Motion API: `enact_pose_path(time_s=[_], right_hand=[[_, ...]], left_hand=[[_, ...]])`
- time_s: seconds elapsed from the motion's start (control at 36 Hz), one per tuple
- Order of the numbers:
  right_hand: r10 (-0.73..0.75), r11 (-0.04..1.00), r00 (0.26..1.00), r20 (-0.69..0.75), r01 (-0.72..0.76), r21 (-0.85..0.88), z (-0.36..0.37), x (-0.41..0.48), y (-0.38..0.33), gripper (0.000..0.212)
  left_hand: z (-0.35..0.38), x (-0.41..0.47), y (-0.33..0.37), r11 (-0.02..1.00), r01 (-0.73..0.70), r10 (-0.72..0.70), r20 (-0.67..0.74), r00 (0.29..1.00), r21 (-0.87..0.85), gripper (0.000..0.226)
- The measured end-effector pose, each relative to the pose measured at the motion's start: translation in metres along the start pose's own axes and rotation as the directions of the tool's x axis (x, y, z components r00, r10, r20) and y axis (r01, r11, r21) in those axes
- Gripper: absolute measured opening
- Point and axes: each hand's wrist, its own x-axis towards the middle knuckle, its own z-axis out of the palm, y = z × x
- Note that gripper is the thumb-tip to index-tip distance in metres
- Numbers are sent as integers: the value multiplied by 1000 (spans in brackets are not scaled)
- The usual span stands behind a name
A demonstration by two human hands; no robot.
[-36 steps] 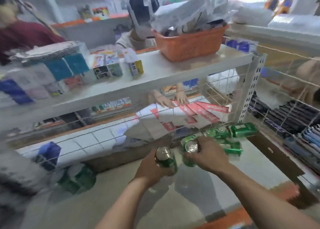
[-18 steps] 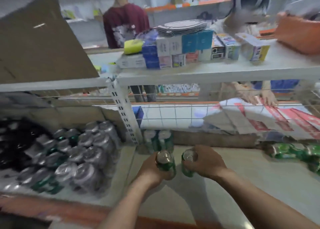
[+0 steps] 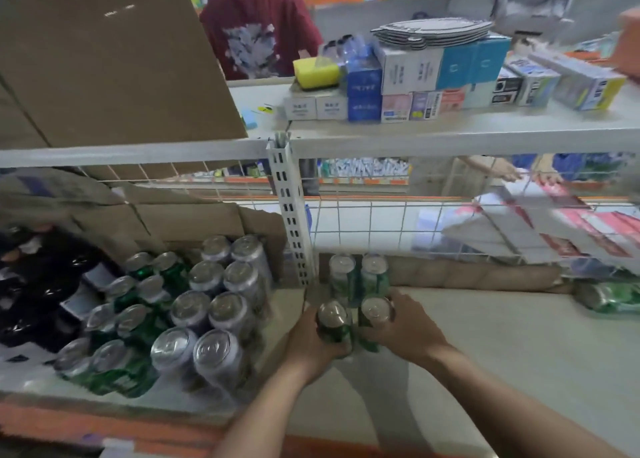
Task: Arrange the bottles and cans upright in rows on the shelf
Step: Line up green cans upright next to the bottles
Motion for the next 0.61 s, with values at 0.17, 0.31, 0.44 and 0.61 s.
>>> enact_pose_path(time_s=[0.17, 0.31, 0.44, 0.61], right_hand=[[108, 988, 985, 131, -120, 92, -6, -13, -2, 38], [122, 991, 988, 91, -126, 39, 15, 4, 12, 66], [159, 986, 987, 27, -160, 56, 20, 13, 11, 58], [191, 978, 981, -35, -187, 89, 21, 23, 8, 53]], left_hand=[[12, 20, -6, 988, -148, 151, 60, 987, -45, 58], [15, 31, -10, 981, -160, 166, 47, 985, -111, 56], [18, 37, -5, 976, -182, 181, -22, 983, -117, 74], [17, 48, -7, 980, -185, 186, 15, 982, -67, 61]])
